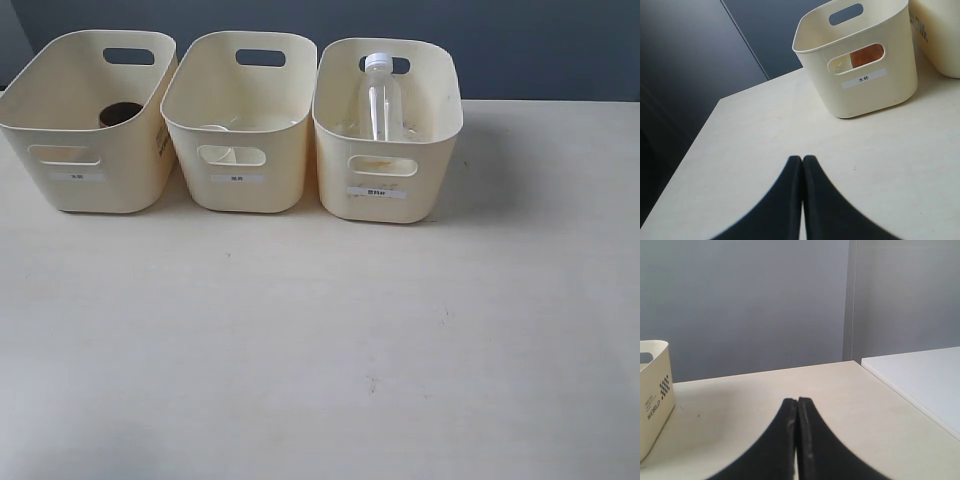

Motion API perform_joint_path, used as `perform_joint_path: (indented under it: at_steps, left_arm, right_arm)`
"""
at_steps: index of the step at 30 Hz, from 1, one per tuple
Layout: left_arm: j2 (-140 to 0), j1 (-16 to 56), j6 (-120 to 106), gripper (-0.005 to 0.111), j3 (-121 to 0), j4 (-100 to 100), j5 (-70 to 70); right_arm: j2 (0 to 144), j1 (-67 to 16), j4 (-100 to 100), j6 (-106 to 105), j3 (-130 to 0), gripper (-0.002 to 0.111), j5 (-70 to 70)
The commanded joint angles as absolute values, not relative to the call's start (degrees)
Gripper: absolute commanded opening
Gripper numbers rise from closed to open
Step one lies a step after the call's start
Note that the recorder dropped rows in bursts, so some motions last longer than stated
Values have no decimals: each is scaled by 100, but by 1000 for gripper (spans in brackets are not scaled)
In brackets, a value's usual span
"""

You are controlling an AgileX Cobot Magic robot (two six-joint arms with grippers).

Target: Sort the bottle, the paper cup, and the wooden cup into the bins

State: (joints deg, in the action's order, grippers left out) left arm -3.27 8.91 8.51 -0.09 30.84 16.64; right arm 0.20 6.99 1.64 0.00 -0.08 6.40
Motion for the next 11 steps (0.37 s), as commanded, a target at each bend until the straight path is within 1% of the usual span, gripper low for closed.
perform_joint_path:
  at_steps: [1, 11]
  left_arm:
    - [-308, 922, 861, 0, 0, 3077, 1631]
    - [-308, 922, 861, 0, 0, 3077, 1631]
  right_arm:
    - [0, 728, 182, 0, 0, -1, 613]
    - [0, 728, 183, 0, 0, -1, 590]
